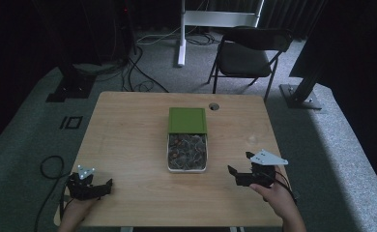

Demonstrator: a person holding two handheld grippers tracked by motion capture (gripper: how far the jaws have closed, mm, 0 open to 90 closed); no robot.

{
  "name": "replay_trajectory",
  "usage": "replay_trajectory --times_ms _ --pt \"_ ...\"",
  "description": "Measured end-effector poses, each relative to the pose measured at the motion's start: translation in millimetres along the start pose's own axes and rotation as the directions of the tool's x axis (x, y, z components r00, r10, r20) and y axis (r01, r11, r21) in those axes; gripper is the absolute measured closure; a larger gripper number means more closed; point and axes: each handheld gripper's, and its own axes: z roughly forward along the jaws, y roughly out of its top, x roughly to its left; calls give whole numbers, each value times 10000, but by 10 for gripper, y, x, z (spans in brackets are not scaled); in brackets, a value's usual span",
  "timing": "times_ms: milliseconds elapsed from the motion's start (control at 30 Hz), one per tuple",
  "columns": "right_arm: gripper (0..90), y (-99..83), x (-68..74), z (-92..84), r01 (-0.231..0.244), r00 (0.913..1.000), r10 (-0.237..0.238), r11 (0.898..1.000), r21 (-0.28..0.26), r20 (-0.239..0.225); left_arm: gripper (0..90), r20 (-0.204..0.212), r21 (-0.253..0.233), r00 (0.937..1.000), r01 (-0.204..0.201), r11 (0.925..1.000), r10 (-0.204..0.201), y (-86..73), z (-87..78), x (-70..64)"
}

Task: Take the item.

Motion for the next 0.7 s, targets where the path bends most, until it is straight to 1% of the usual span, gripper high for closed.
replay_trajectory --times_ms 400,567,700 --pt "138 142 114 70 206 9990 -214 9996 -208 -381 2 1 2 10000 1 10000 -1 0 0 0" --pt "138 179 167 117 370 9977 -380 9991 -190 -553 2 0 -1 10000 1 10000 -1 0 0 0" --pt "138 212 199 157 363 9972 -375 9991 -208 -640 2 2 11 10000 0 10000 0 0 -1 0"
